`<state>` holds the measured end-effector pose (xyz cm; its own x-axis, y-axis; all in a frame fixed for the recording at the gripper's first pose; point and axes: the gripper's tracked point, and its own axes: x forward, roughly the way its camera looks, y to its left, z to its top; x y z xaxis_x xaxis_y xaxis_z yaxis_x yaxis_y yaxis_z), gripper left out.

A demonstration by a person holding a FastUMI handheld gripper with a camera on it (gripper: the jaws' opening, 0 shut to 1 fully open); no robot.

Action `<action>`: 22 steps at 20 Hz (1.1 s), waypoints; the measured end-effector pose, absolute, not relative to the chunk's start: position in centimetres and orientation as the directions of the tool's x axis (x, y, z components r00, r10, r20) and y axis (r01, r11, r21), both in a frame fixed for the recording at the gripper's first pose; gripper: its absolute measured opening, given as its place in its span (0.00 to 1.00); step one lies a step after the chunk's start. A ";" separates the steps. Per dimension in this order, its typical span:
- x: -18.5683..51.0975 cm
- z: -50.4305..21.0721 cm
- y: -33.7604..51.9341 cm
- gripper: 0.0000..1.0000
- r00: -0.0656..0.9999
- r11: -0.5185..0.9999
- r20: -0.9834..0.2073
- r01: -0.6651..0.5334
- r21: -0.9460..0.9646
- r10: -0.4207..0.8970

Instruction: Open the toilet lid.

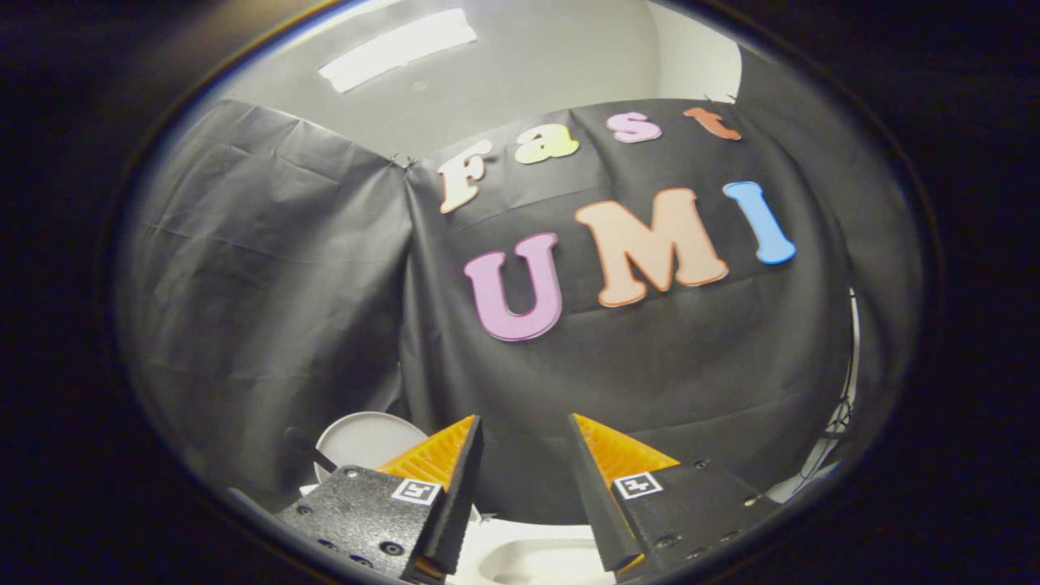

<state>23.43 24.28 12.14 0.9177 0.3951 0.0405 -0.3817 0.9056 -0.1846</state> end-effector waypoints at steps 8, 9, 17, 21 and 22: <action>19.5 10.9 8.9 0.63 0.924 0.901 -0.017 -0.377 -0.214 0.382; 19.1 10.8 7.0 0.63 0.925 0.902 -0.022 -0.374 -0.218 0.378; 17.5 9.2 -4.6 0.67 0.958 0.930 -0.039 -0.287 -0.231 0.286; 17.6 8.1 -8.6 0.67 0.976 0.949 -0.114 -0.207 -0.237 0.185; 17.6 8.0 -8.7 0.67 0.975 0.950 -0.121 -0.211 -0.230 0.187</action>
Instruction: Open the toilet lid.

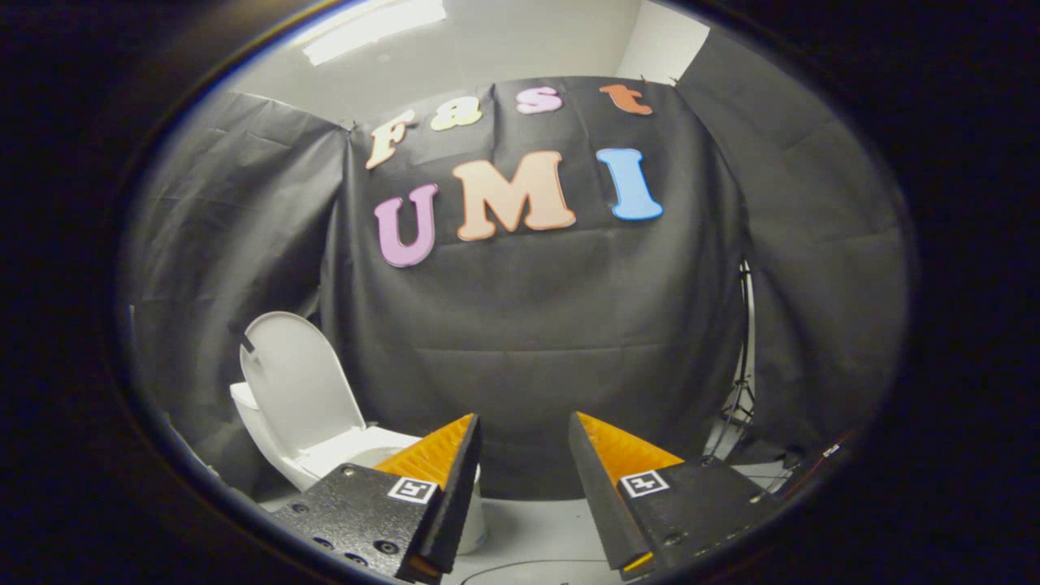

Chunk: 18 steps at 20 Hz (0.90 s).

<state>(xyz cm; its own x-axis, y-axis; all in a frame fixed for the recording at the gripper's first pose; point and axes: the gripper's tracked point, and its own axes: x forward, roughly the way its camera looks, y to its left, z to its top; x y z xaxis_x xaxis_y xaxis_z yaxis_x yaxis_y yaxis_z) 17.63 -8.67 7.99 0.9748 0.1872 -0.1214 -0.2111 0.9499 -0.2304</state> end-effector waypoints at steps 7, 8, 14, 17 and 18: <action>17.9 6.9 -9.6 0.68 0.962 0.955 -0.248 -0.173 -0.243 0.111; 18.1 6.8 -9.7 0.68 0.963 0.955 -0.248 -0.170 -0.243 0.108; 18.0 6.5 -10.1 0.68 0.958 0.950 -0.257 -0.194 -0.245 0.129; 17.4 6.4 -10.1 0.68 0.954 0.945 -0.259 -0.218 -0.243 0.153; 16.9 6.4 -10.3 0.68 0.952 0.944 -0.262 -0.222 -0.244 0.156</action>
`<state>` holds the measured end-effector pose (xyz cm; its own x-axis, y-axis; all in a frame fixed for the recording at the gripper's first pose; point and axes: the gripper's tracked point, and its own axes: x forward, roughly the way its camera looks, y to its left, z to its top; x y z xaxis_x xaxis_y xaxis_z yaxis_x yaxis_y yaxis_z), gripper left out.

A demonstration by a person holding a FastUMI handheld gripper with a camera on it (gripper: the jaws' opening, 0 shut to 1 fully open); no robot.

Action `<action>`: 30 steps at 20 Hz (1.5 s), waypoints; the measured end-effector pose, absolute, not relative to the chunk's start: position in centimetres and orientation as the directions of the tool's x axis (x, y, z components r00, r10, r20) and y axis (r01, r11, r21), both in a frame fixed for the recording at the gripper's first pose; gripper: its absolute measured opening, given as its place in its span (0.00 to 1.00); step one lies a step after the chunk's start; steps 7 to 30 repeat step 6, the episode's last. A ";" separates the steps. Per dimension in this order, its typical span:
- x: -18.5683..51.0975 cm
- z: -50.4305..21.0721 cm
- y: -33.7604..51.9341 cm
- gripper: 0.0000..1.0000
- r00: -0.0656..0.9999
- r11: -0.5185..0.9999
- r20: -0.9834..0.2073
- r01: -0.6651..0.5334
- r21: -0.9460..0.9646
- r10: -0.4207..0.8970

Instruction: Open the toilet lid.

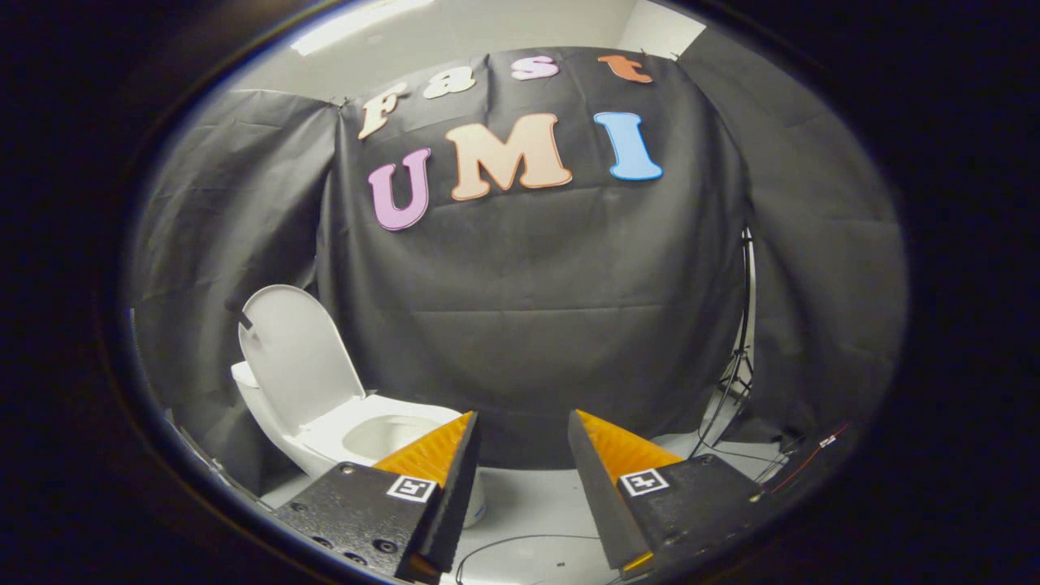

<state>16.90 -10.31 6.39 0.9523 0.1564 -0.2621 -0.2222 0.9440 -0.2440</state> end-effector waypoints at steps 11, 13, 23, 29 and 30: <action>14.6 6.2 -11.3 0.68 0.947 0.960 -0.282 -0.211 -0.185 0.154; 14.6 6.2 -11.3 0.68 0.947 0.960 -0.282 -0.211 -0.185 0.154; 14.6 6.2 -11.3 0.68 0.947 0.960 -0.282 -0.211 -0.185 0.154; 14.6 6.2 -11.3 0.68 0.947 0.960 -0.282 -0.211 -0.185 0.154; 14.6 6.2 -11.3 0.68 0.947 0.960 -0.282 -0.211 -0.185 0.154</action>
